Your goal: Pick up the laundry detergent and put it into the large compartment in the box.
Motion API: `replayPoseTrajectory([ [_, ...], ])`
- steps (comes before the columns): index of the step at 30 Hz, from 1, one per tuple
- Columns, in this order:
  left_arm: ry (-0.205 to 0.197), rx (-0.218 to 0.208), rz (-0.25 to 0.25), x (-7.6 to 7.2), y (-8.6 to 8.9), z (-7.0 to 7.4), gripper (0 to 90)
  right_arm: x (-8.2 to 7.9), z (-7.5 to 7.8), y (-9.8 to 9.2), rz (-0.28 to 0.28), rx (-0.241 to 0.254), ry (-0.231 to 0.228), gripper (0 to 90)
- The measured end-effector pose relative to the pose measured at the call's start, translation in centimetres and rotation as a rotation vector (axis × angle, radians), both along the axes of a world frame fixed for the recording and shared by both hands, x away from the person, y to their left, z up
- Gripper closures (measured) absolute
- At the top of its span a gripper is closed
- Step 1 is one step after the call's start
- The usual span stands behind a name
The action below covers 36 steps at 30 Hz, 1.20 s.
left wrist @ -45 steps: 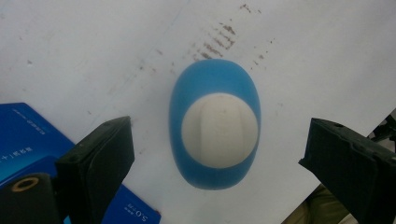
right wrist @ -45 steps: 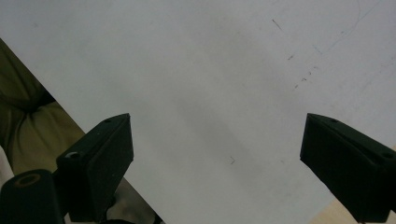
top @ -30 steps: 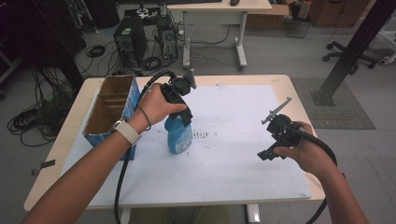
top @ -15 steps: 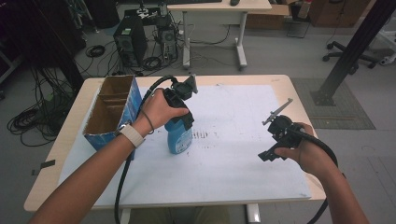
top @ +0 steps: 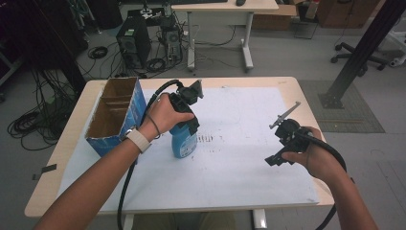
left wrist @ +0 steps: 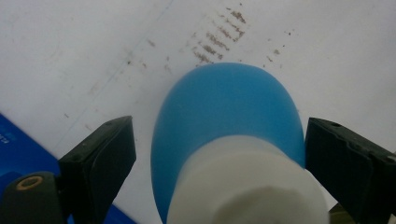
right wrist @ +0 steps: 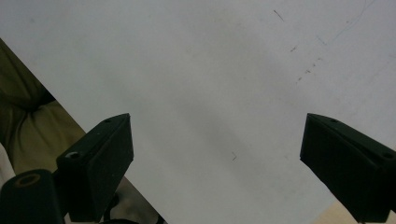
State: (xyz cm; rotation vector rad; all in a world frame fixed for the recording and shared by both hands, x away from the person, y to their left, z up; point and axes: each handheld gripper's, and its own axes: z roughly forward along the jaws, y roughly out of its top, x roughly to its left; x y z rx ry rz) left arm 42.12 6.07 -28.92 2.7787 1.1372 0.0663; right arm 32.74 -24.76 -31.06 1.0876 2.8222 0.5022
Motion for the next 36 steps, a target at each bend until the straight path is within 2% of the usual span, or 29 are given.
replayPoseTrajectory([
  [6,0.006,-0.005,0.001,0.15,0.13,-0.15,11.5,0.03,-0.03,-0.03,0.001,0.0,0.003,9.7],
  [36,0.008,-0.011,0.019,0.14,0.32,0.09,30.4,-0.04,-0.16,-0.13,-0.001,0.002,0.002,9.7],
])
